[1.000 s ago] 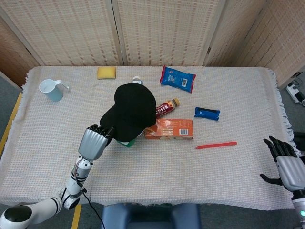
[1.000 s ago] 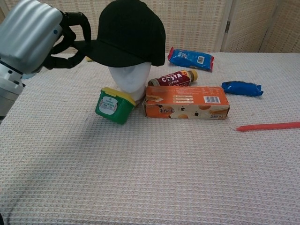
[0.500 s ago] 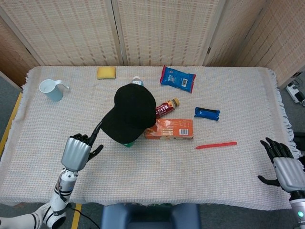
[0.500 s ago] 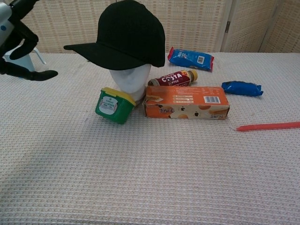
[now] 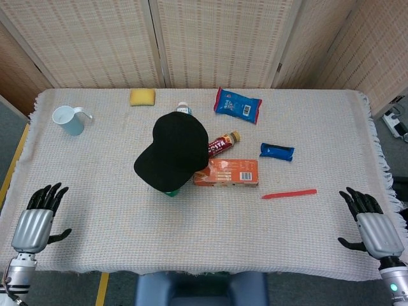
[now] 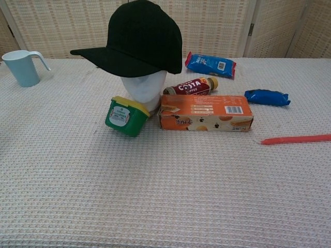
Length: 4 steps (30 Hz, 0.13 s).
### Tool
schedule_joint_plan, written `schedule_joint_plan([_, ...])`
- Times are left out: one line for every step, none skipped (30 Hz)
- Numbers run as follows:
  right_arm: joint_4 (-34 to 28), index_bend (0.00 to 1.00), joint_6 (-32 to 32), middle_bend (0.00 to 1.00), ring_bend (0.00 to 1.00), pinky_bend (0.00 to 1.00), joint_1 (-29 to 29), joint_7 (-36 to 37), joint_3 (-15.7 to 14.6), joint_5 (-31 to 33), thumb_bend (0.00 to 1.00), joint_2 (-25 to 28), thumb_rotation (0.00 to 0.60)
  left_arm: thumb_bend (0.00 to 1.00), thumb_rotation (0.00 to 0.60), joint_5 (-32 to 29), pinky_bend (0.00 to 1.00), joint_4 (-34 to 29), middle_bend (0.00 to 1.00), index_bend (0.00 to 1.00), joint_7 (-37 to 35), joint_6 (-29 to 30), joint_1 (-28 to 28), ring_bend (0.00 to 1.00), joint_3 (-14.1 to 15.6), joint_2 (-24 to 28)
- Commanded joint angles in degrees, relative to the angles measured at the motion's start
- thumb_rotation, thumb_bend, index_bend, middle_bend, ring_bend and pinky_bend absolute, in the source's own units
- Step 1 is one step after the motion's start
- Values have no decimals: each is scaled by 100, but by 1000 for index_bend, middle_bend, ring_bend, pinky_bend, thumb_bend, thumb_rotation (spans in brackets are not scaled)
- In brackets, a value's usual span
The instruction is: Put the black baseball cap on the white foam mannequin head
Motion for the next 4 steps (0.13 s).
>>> schedule_joint_plan([58, 0, 74, 0, 0, 0, -9, -185, 24, 30, 91, -119, 600, 47, 600, 147, 109, -31, 50, 148, -350, 47, 334, 0, 175, 341])
schedule_joint_plan([71, 0, 106, 0, 0, 0, -22, -277, 39, 80, 92, -169, 600, 49, 600, 201, 107, -43, 53, 148, -393, 118, 385, 0, 148, 373])
schedule_joint_plan([67, 0, 113, 0, 0, 0, -23, -316, 50, 113, 91, -198, 600, 51, 600, 213, 105, -60, 55, 149, -378, 137, 421, 0, 142, 403])
schedule_joint_plan([61, 0, 112, 0, 0, 0, -19, -333, 58, 131, 91, -217, 600, 51, 600, 215, 104, -86, 59, 148, -345, 149, 451, 0, 130, 432])
